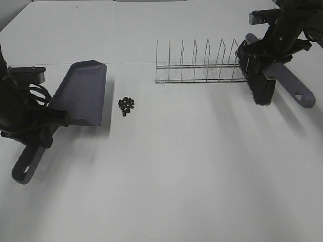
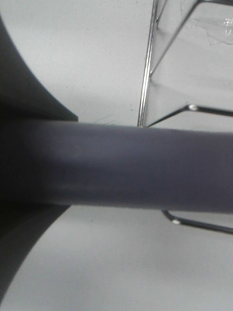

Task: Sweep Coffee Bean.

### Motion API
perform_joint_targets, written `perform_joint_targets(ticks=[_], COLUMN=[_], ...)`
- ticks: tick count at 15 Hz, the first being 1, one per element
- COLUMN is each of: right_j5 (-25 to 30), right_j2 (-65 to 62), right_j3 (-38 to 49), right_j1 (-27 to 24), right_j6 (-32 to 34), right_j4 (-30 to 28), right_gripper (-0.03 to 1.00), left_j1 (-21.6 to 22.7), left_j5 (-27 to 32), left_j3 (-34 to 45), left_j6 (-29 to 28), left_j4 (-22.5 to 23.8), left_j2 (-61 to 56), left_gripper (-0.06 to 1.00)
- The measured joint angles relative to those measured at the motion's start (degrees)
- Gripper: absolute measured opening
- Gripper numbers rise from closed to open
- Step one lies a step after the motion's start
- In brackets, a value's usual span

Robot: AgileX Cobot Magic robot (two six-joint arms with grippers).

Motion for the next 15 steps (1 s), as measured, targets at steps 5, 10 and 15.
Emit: perform_joint_targets(ticks=[5, 10, 15], right_j5=[4.87, 11.80, 13.06], right_j2=[-2.35, -8.25, -15.64], right_j3=[-5.39, -6.13, -3.55], right_j1=[0.00, 0.00, 0.00], right_j6=[0.74, 3.04, 3.95], right_j4=[0.00, 0.00, 0.00], right_gripper=[0.26, 0.26, 0.26], left_j1=[0.00, 0.00, 0.00], left_j5=[0.00, 0.00, 2.06], left_j3=[0.00, 0.00, 0.00], left_j6=[0.00, 0.00, 0.00], left_j4=[0.06, 0.06, 0.29], left_j2=[0.00, 0.00, 0.00], left_gripper=[0.26, 0.26, 0.26])
